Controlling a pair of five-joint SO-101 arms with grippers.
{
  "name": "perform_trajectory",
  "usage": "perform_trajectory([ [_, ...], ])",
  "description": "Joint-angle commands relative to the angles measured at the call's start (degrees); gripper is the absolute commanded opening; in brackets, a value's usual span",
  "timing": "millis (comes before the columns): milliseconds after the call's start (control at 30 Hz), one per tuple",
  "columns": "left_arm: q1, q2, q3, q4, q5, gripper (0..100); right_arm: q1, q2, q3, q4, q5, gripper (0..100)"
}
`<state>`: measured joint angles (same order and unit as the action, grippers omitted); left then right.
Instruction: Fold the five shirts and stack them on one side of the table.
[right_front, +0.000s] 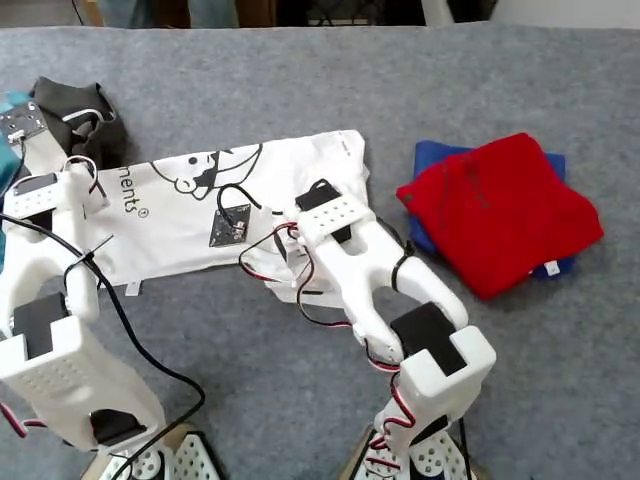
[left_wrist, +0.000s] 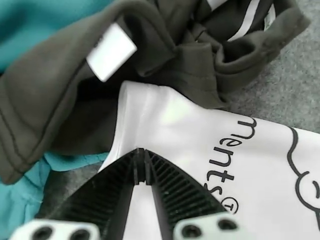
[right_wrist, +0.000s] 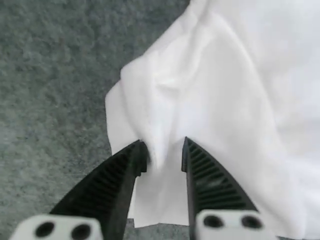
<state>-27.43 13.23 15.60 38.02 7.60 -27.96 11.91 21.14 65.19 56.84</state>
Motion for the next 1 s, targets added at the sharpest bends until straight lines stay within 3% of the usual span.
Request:
perform_trajectory([
  [0, 0.6, -0.4, -2.4, 0.0, 0.0, 3, 0.9, -0.2, -2.9, 0.1, 0.4, 13.4],
  [133, 0.6, -0.4, -2.4, 0.1, -0.1, 3, 0.9, -0.2, -2.9, 0.1, 0.4, 12.3],
  [333, 0.6, -0.4, -2.4, 0.1, -0.1, 3, 0.9, -0.6, -2.9, 0.4, 0.4, 1.8],
  [967, 0.7, -0.4, -1.9, 0.0, -0.3, 3, 2.7, -0.7, -11.2, 8.4, 0.4, 1.5],
])
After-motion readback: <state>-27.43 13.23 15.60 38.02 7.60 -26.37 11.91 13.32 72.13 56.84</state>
